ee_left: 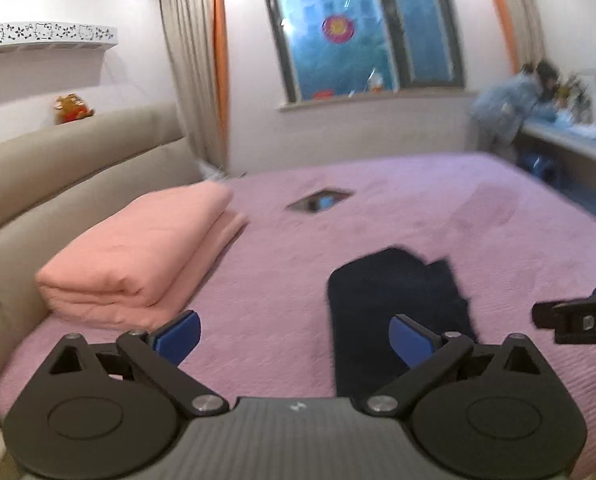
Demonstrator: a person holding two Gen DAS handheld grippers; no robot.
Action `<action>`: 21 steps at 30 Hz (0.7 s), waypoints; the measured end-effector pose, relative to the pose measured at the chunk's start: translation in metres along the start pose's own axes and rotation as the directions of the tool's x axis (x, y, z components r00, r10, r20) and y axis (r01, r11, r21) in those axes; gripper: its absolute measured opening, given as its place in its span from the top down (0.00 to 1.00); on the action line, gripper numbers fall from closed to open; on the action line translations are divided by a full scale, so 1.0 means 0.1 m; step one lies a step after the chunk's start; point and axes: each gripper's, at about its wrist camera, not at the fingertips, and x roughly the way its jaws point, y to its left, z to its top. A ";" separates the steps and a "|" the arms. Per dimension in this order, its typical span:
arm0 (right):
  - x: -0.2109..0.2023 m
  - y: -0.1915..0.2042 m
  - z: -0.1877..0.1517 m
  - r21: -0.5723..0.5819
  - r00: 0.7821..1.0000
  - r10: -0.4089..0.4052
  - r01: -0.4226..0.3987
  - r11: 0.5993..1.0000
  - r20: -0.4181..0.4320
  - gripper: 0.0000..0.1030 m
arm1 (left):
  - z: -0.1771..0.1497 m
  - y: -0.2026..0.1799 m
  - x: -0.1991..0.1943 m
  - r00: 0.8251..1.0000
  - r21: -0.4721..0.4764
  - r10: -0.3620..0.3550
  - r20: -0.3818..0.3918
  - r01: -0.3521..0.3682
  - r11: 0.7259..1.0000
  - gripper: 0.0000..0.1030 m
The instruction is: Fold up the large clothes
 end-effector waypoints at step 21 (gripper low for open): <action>0.31 0.16 -0.35 -0.043 0.989 -0.023 0.017 0.999 -0.144 0.21 | -0.54 0.12 0.47 0.960 -0.069 -0.098 -0.263 0.083 0.994 0.05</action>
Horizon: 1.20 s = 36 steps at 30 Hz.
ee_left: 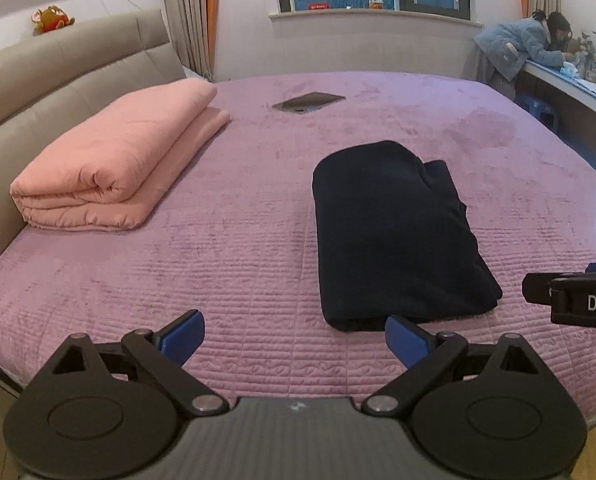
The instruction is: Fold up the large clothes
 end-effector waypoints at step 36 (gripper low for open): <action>0.20 0.06 0.00 0.001 0.998 0.035 -0.035 0.999 -0.060 0.21 | 0.00 -0.02 0.14 0.996 0.000 0.088 0.011 -0.088 0.996 0.05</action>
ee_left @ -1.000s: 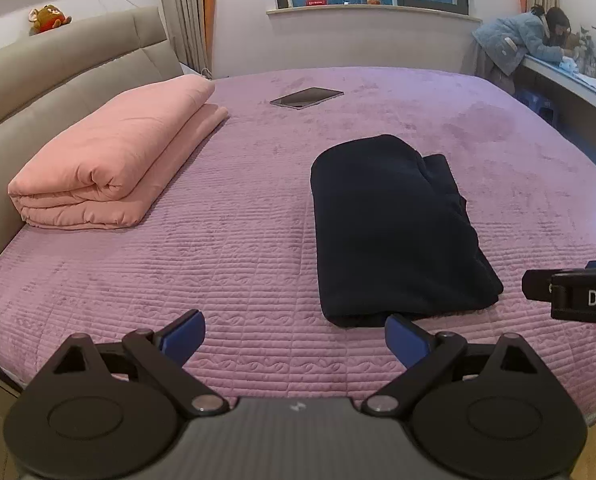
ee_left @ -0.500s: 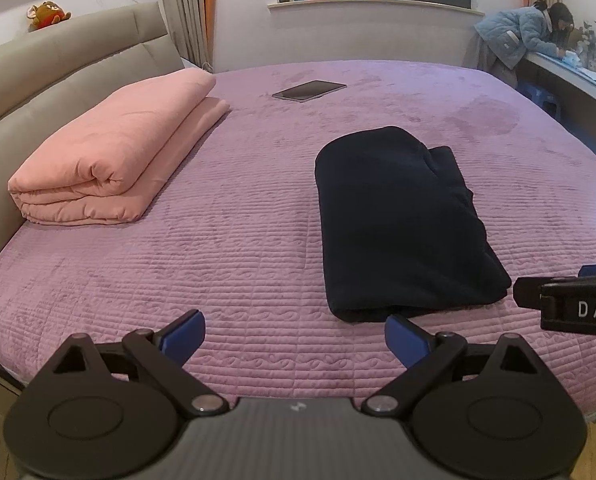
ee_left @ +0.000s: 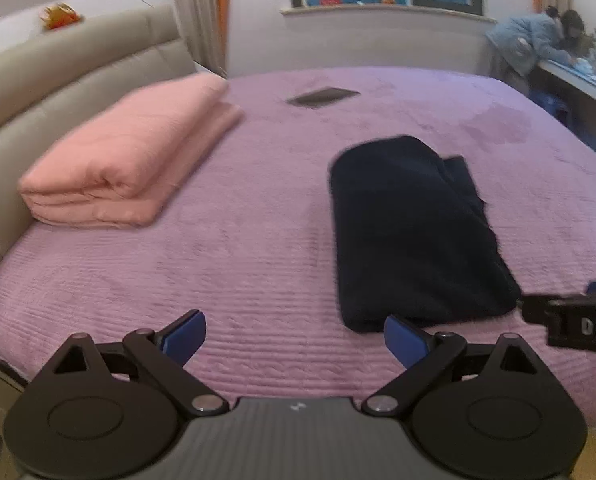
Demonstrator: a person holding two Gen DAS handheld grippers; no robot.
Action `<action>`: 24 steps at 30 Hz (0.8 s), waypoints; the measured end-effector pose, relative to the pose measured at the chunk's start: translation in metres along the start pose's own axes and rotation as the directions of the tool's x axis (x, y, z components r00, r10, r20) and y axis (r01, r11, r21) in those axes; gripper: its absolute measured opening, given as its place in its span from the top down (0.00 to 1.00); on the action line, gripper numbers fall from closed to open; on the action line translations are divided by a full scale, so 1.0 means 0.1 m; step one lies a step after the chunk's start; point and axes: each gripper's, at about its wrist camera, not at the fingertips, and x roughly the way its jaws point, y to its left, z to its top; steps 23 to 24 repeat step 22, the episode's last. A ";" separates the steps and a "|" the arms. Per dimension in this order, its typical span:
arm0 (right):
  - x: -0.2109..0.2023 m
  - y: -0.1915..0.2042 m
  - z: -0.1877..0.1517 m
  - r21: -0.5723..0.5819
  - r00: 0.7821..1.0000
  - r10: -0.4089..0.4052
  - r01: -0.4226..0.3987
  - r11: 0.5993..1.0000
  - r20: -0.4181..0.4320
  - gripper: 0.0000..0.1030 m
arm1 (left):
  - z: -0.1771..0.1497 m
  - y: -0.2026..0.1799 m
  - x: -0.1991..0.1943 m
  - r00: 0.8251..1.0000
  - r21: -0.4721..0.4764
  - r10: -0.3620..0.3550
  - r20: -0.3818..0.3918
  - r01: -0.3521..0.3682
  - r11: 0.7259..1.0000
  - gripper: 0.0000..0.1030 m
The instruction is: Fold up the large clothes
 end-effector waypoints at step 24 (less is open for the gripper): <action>0.15 -0.06 -0.02 0.015 0.999 0.025 -0.024 1.000 -0.034 0.21 | -0.02 0.07 0.12 0.997 0.009 0.074 0.027 -0.074 0.997 0.05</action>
